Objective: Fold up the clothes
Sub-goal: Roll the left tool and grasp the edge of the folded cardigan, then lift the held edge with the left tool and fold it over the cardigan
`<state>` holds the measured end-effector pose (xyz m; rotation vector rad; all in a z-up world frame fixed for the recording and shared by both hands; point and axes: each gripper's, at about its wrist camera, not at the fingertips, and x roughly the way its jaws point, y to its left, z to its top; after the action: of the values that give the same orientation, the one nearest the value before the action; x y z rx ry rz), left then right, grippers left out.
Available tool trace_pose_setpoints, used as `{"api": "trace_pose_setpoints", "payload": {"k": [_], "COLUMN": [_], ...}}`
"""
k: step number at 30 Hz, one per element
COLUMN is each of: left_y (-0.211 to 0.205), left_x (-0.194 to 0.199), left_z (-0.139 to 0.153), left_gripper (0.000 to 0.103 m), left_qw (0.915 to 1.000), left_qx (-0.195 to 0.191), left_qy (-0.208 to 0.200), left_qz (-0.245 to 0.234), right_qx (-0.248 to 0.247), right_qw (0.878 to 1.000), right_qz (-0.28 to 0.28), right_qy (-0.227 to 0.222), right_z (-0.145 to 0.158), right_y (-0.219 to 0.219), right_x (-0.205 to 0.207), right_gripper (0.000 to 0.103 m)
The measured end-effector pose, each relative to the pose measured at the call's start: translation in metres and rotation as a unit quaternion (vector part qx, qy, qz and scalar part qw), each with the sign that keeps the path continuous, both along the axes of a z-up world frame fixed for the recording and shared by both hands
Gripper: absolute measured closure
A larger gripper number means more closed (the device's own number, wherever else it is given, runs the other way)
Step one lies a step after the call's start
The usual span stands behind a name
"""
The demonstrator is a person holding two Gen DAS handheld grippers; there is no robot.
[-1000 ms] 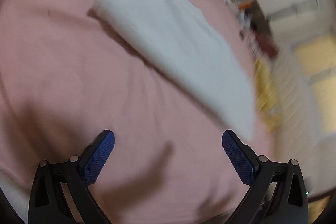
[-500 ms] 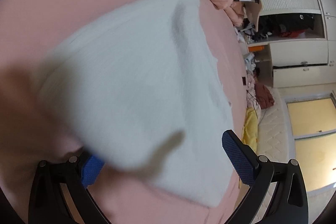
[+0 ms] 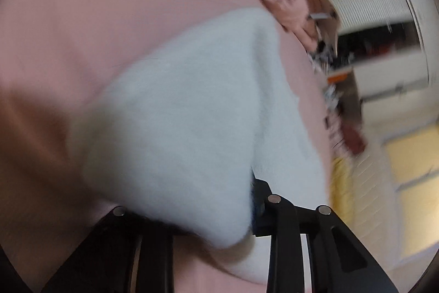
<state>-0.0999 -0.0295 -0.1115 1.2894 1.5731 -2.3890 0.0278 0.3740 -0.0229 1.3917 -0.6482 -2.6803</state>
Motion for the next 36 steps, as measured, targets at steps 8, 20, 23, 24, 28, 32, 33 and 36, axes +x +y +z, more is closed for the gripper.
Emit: {"api": "trace_pose_setpoints", "payload": {"k": [8, 20, 23, 24, 28, 32, 33, 36], "left_y": [0.016, 0.015, 0.014, 0.014, 0.013, 0.012, 0.012, 0.012], "left_x": [-0.01, -0.002, -0.001, -0.001, -0.002, 0.0, 0.0, 0.0], "left_z": [0.01, 0.007, 0.006, 0.005, 0.004, 0.002, 0.002, 0.002], "left_gripper": [0.075, 0.075, 0.075, 0.075, 0.075, 0.075, 0.075, 0.075], "left_qw": [0.9974, 0.9956, 0.9955, 0.9956, 0.9958, 0.9957, 0.9958, 0.996], "left_qx": [-0.068, -0.081, -0.08, -0.077, -0.072, -0.073, -0.07, -0.069], "left_qy": [-0.014, 0.025, 0.027, 0.027, 0.029, 0.034, 0.034, 0.034], "left_qz": [-0.021, -0.04, -0.044, -0.045, -0.047, -0.048, -0.048, -0.047], "right_qx": [0.032, 0.188, 0.22, 0.235, 0.225, 0.231, 0.234, 0.253], "right_qw": [0.999, 0.976, 0.968, 0.966, 0.971, 0.97, 0.969, 0.964], "right_qz": [0.021, 0.053, 0.074, 0.078, 0.071, 0.072, 0.062, 0.029], "right_qy": [-0.002, 0.098, 0.09, 0.072, 0.033, 0.025, 0.049, 0.077], "right_z": [-0.001, 0.04, 0.017, 0.003, -0.032, -0.016, -0.006, 0.001], "right_y": [-0.01, -0.054, -0.072, -0.074, -0.065, -0.065, -0.062, -0.05], "right_x": [-0.006, -0.17, -0.227, -0.243, -0.268, -0.261, -0.246, -0.208], "right_gripper": [0.0, 0.001, 0.001, 0.001, 0.0, 0.001, 0.001, 0.001]}}
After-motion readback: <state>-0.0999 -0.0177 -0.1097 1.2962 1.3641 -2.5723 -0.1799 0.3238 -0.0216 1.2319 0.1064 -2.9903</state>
